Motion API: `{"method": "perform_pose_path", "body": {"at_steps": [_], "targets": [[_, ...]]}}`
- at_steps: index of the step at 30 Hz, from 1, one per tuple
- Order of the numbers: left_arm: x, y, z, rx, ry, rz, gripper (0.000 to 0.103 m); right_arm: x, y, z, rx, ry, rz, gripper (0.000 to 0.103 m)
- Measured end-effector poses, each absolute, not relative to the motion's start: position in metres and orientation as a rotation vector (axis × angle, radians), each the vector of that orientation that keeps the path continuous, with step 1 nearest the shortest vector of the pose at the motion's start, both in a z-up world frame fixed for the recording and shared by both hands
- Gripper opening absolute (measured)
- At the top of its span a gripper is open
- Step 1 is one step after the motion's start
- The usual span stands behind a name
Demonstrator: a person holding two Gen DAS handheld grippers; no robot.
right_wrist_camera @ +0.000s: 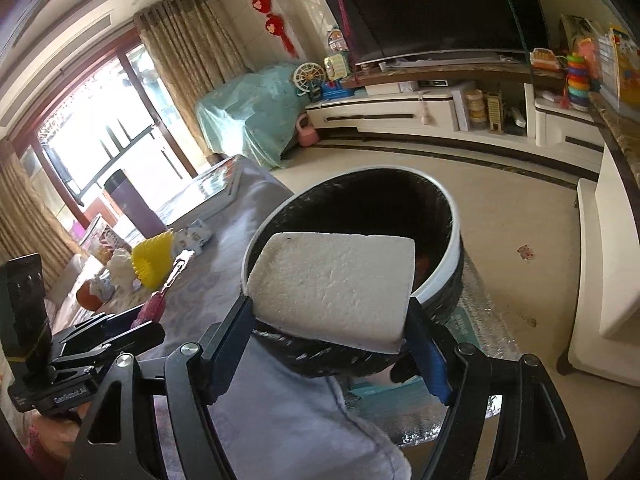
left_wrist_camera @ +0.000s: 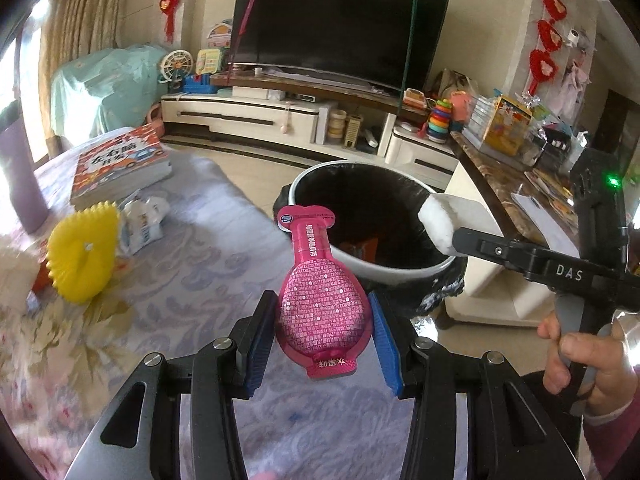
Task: Collect trash
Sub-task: 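Carry the pink hairbrush and white foam block over the bin and open both tools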
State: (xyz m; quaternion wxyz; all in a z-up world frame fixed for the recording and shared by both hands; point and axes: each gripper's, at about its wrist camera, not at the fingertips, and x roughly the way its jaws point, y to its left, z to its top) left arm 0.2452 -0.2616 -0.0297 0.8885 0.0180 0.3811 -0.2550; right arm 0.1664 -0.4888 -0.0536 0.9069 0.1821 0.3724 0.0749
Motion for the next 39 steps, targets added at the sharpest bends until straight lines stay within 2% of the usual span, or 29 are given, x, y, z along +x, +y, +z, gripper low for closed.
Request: {"method": "perform_pose_path", "body": {"at_steps": [35, 39], "targets": [[0.322, -0.333, -0.041, 0.086, 0.814, -0.573, 0.045, 0.222, -0.518, -0.054, 0.342, 0.802, 0.137, 0.08], [0.324, -0.335, -0.041, 0.085, 0.817, -0.565, 0.048, 0.226, -0.52, -0.054, 0.345, 0.799, 0.142, 0.083]]}}
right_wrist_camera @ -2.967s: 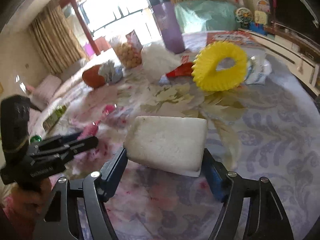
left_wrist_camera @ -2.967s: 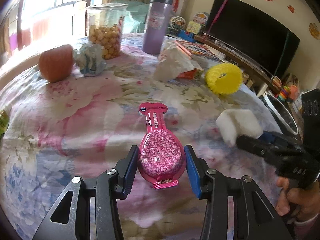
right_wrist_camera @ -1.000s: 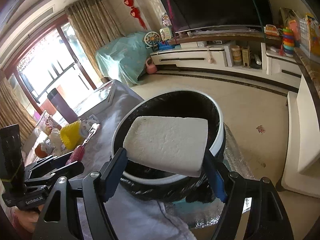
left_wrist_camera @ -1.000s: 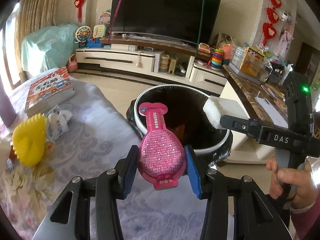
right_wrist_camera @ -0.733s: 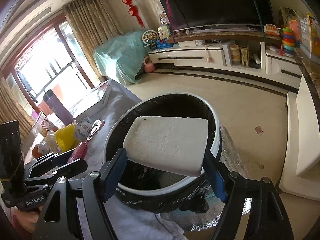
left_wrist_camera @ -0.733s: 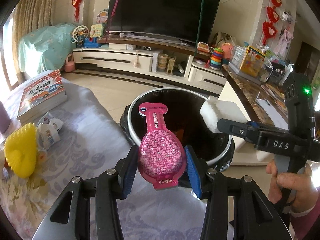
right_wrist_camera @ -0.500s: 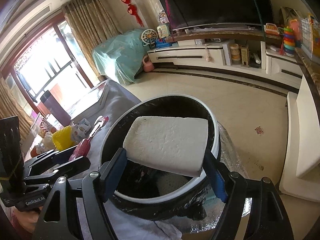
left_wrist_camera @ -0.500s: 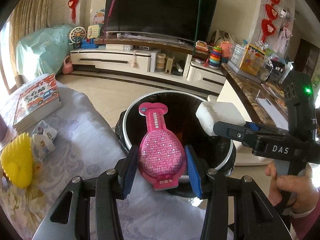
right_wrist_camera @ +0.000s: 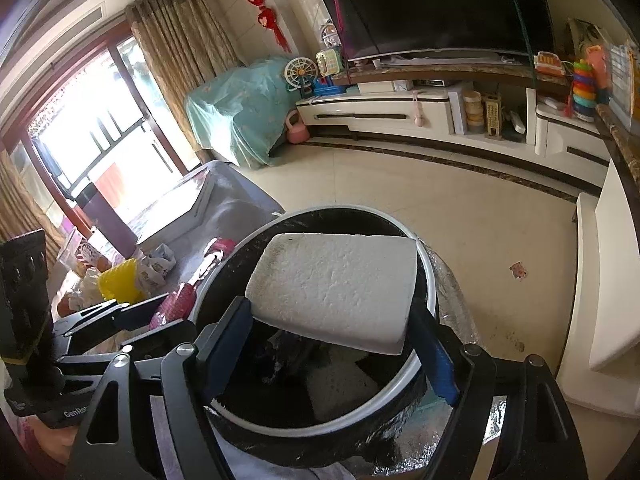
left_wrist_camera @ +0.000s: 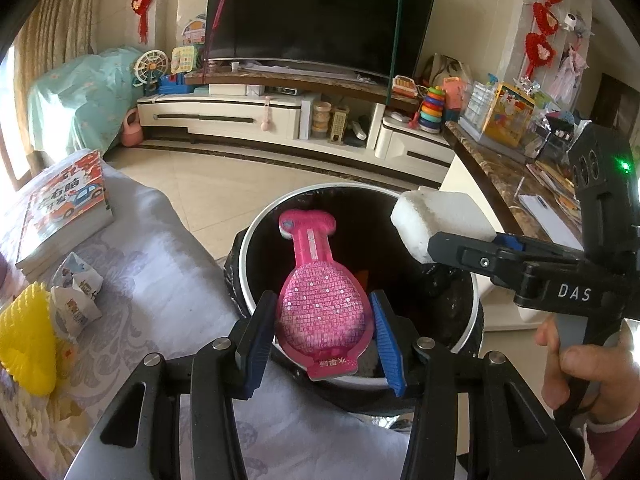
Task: Collect trash
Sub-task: 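Carry the pink hairbrush and white foam block over the bin and open both tools, then grasp the yellow spiky rubber ring with the right tool while the left tool grasps the crumpled white tissue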
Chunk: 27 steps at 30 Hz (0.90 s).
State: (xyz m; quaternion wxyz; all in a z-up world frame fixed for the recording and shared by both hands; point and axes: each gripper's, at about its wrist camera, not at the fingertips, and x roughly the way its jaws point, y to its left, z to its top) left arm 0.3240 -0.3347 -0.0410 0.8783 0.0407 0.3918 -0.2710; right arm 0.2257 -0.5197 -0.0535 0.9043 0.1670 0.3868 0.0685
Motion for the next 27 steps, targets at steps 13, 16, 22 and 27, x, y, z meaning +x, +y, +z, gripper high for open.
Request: {"method": "perform_pose_path", "body": {"at_steps": [13, 16, 22, 27], "targets": [[0.299, -0.311, -0.043, 0.029, 0.795, -0.54, 0.067, 0.222, -0.523, -0.05, 0.403, 0.79, 0.132, 0.089], [0.288, -0.296, -0.046, -0.003, 0.802, -0.523, 0.067, 0.216, -0.514, -0.048, 0.418, 0.787, 0.142, 0.091], [0.263, -0.261, -0.054, -0.056, 0.817, -0.467, 0.067, 0.202, -0.488, -0.048, 0.422, 0.781, 0.18, 0.092], [0.243, -0.224, -0.056, -0.11, 0.825, -0.407, 0.067, 0.194, -0.458, -0.049, 0.411, 0.789, 0.23, 0.092]]}}
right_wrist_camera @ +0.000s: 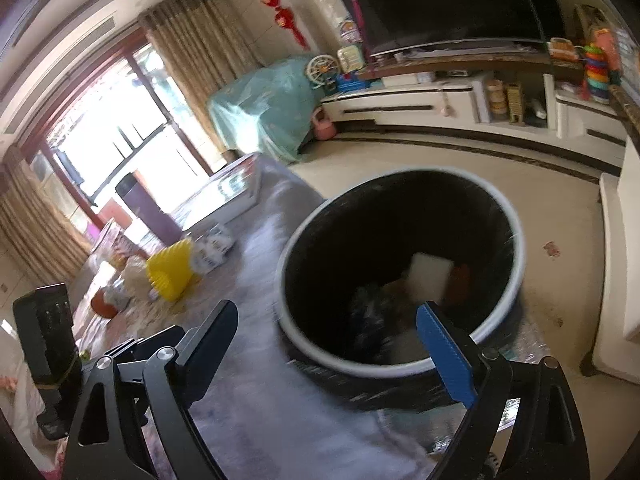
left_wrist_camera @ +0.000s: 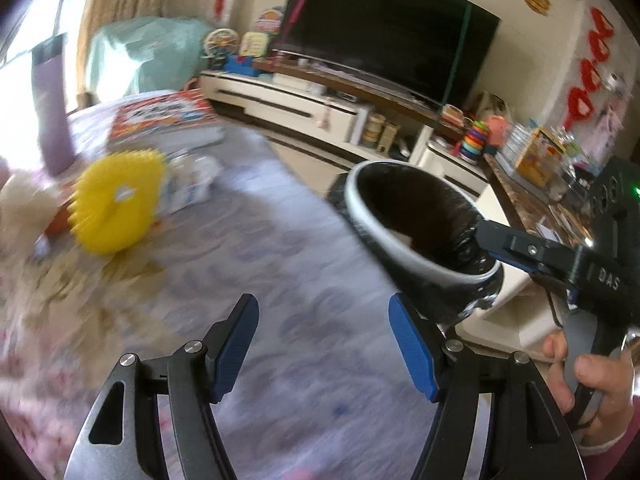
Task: Collect trash
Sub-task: 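Grasp the yellow spiky rubber ring with the right tool while the left tool grasps the crumpled white tissue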
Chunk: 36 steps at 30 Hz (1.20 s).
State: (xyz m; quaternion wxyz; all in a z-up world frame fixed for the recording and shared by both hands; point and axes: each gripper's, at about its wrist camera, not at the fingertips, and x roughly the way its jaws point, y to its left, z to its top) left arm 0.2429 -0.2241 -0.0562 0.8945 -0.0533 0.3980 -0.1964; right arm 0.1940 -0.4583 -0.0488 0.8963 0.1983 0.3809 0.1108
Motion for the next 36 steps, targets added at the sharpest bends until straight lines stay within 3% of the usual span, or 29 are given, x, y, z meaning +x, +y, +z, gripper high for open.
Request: {"method": "perform_pose_path", "body": {"at_steps": [22, 36], "targets": [[0.192, -0.089, -0.053, -0.248, 0.81, -0.146, 0.067, 0.194, -0.319, -0.061, 0.313, 0.819, 0.425, 0.092], [0.241, -0.04, -0.055, -0.248, 0.791, -0.075, 0.067, 0.232, -0.271, -0.07, 0.331, 0.837, 0.461, 0.09]]}}
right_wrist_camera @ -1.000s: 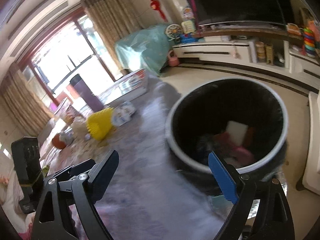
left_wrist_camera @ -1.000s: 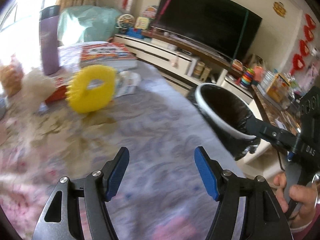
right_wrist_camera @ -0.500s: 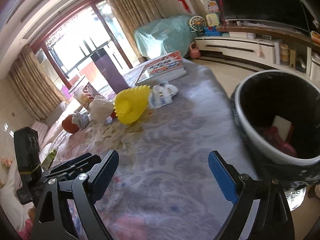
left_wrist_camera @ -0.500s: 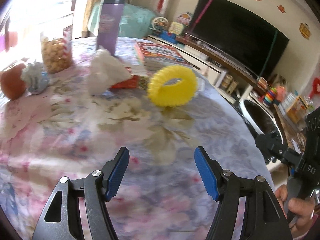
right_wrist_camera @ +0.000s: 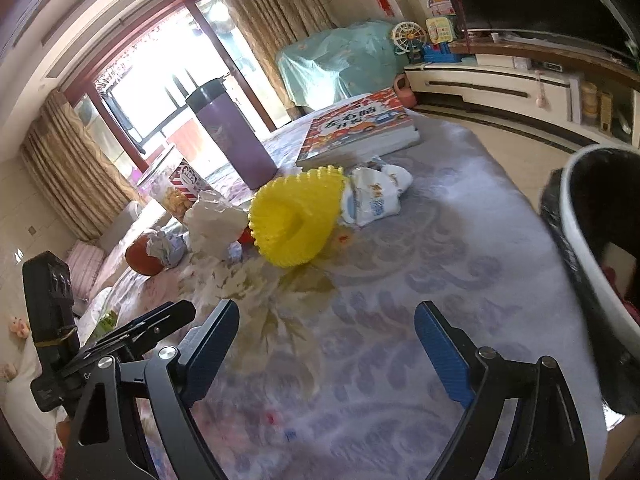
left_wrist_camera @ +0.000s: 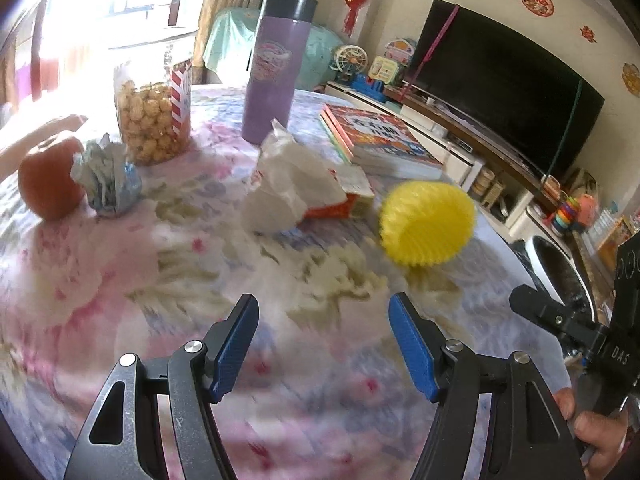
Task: Collect trash
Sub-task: 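Grasp the yellow spiky rubber ring with the right tool while the left tool grasps the crumpled white tissue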
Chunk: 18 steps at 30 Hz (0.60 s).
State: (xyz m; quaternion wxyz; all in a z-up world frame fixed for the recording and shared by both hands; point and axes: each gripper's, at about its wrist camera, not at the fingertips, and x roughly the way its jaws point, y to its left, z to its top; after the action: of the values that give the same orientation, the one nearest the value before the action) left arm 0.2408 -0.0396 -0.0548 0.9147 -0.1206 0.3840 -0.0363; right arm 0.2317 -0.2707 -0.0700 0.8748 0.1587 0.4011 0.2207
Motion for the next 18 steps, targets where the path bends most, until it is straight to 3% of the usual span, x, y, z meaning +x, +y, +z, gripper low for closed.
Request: {"method": "perform_pose_path", "body": {"at_steps": [12, 15, 17, 18], "targets": [[0.305, -0.019, -0.056, -0.248, 0.74, -0.03, 0.072, 0.285, -0.246, -0.086, 0.391, 0.879, 0.446, 0.069], [0.317, -0.022, -0.062, -0.221, 0.741, -0.026, 0.069, 0.295, -0.242, -0.091, 0.416, 0.891, 0.45, 0.055], [0.323, -0.025, -0.067, -0.208, 0.75, -0.045, 0.048, 0.3, -0.24, -0.095, 0.427, 0.9, 0.454, 0.038], [0.326, -0.026, -0.071, -0.201, 0.768, -0.054, 0.031, 0.301, -0.239, -0.096, 0.432, 0.904, 0.46, 0.022]]}}
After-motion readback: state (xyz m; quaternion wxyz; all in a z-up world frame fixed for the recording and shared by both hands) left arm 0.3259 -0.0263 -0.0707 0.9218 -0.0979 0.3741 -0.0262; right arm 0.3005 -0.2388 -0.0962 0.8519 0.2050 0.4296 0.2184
